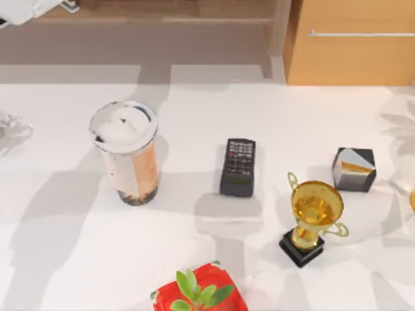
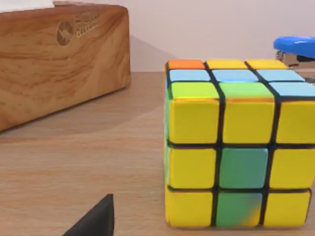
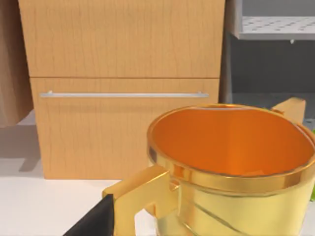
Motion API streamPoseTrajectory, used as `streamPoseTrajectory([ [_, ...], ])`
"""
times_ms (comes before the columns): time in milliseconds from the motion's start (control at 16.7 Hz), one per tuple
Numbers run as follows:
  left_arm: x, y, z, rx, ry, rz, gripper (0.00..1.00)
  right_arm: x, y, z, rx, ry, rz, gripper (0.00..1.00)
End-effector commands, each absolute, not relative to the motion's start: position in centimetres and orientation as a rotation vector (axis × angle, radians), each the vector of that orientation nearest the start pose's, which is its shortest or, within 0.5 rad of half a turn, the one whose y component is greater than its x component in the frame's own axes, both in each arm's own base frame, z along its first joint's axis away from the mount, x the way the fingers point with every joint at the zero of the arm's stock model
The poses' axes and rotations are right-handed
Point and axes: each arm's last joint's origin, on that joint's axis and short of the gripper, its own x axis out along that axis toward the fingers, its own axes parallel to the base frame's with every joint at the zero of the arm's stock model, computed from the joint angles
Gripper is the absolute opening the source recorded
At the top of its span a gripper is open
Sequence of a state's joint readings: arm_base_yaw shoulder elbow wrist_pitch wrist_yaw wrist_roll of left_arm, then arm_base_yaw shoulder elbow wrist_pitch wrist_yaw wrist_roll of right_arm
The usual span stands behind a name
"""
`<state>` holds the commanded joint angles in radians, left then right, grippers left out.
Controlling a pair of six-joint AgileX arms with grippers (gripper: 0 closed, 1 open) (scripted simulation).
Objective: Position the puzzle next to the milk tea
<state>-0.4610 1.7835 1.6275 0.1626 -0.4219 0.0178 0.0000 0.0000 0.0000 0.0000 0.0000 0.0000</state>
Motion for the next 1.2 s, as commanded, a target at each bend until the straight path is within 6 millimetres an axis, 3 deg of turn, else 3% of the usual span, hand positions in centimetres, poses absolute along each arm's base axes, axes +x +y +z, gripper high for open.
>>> streamPoseTrajectory([
  [540, 44.0, -17.5, 38.1, -0.002, -0.006, -0.019, 1.00, 10.6, -0.1, 16.0, 0.000, 0.000, 0.000, 1.00],
  [840, 44.5, -17.6, 37.7, 0.000, 0.000, -0.020, 1.00, 10.6, -0.1, 16.0, 0.000, 0.000, 0.000, 1.00],
  [1200, 44.5, -17.6, 37.7, 0.000, 0.000, -0.020, 0.55, 10.6, -0.1, 16.0, 0.000, 0.000, 0.000, 1.00],
])
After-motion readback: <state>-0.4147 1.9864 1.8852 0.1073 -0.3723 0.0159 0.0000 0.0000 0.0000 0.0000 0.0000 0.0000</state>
